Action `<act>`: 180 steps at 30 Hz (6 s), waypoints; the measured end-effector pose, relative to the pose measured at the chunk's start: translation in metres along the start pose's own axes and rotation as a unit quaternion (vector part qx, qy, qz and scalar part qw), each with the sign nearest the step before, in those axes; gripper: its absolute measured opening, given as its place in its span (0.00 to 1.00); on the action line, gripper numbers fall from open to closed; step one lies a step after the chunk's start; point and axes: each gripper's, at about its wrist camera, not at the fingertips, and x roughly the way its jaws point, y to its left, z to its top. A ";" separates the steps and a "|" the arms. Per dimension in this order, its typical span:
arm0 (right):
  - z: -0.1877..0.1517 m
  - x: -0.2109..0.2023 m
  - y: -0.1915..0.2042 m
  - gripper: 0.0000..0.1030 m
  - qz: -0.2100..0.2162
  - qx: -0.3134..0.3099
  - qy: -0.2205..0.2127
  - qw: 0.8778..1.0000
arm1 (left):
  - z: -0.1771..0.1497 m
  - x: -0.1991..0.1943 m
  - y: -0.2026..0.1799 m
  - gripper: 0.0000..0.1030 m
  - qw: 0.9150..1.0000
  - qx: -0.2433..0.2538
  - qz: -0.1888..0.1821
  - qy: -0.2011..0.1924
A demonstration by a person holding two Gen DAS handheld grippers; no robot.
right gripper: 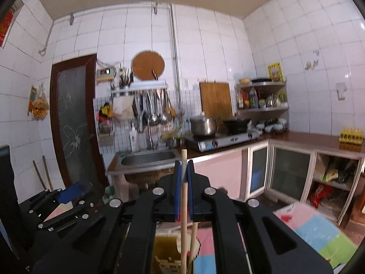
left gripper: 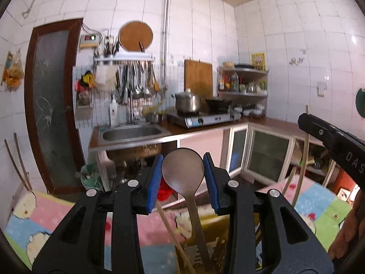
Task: Organize utensils
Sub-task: 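Lift chopstick and spoon over the yellow holder and open both tools to release, then grasp the blue spatula handle with the right tool, then grasp and lift a chopstick with the left tool while the right tool holds the blue spatula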
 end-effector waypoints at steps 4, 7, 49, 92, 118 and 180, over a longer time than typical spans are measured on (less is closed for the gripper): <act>-0.028 0.010 -0.003 0.06 0.001 -0.006 0.030 1.000 | -0.021 0.008 0.001 0.34 1.000 0.004 -0.001 0.021; -0.040 0.007 -0.002 0.06 -0.009 -0.022 0.036 0.999 | -0.032 0.008 0.001 0.34 0.999 0.013 0.006 0.032; -0.177 -0.124 -0.038 0.62 -0.063 0.010 0.282 0.957 | -0.144 -0.122 0.032 0.95 0.979 0.006 0.041 0.198; -0.219 -0.104 -0.038 0.09 -0.035 -0.014 0.372 0.927 | -0.200 -0.080 -0.010 0.92 0.950 -0.007 0.015 0.312; -0.213 -0.087 -0.036 0.09 -0.045 -0.011 0.410 0.911 | -0.200 -0.067 -0.022 0.61 0.939 -0.005 -0.006 0.343; -0.133 -0.212 -0.025 0.07 -0.021 0.023 0.147 0.989 | -0.121 -0.206 0.020 0.05 0.995 -0.011 0.035 0.096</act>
